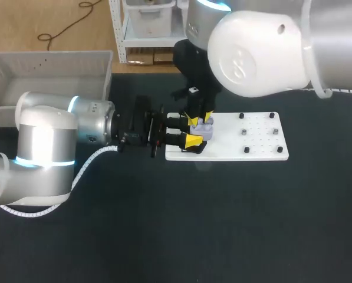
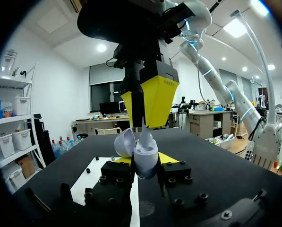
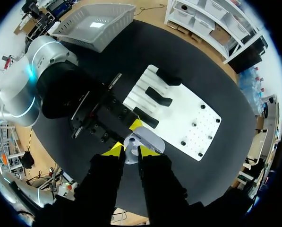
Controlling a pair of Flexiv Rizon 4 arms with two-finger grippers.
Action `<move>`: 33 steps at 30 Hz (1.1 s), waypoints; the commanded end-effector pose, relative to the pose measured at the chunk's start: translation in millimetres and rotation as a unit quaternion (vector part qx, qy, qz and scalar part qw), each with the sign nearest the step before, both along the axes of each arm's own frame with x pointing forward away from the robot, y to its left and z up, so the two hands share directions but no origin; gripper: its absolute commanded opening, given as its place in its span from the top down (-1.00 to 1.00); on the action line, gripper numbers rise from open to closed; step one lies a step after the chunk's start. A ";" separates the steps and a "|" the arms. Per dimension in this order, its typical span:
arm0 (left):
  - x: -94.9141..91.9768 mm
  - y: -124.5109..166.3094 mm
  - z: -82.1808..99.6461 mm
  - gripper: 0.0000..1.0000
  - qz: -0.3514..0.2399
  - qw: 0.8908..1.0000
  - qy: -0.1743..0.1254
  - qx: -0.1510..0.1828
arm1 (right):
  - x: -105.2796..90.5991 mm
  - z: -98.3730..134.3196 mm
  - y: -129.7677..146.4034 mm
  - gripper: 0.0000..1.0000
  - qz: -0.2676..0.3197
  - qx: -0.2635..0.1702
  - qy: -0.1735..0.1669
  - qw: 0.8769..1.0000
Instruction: Pick up each earbud case from the left stands, insert the matching earbuds, close the lid, and place the case in the box.
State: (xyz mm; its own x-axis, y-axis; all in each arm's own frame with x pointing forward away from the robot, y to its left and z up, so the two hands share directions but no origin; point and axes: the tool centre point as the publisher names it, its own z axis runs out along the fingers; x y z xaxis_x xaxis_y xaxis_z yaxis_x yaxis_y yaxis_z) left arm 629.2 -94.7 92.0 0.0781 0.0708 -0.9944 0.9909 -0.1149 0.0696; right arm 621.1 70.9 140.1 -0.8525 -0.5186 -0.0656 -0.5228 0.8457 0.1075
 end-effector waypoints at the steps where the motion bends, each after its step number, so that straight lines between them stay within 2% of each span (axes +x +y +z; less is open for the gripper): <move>1: -0.4 -0.3 0.2 1.00 0.001 1.000 0.000 0.001 | 0.4 0.1 -1.0 1.00 0.000 0.001 -0.001 1.000; 14: -0.4 -0.3 0.2 1.00 0.001 1.000 0.000 0.001 | 0.8 4.2 1.3 1.00 0.003 -0.003 -0.003 1.000; 33: -0.4 -0.3 0.2 1.00 0.001 1.000 0.000 0.001 | 1.3 -3.2 -0.7 1.00 -0.005 0.002 0.011 1.000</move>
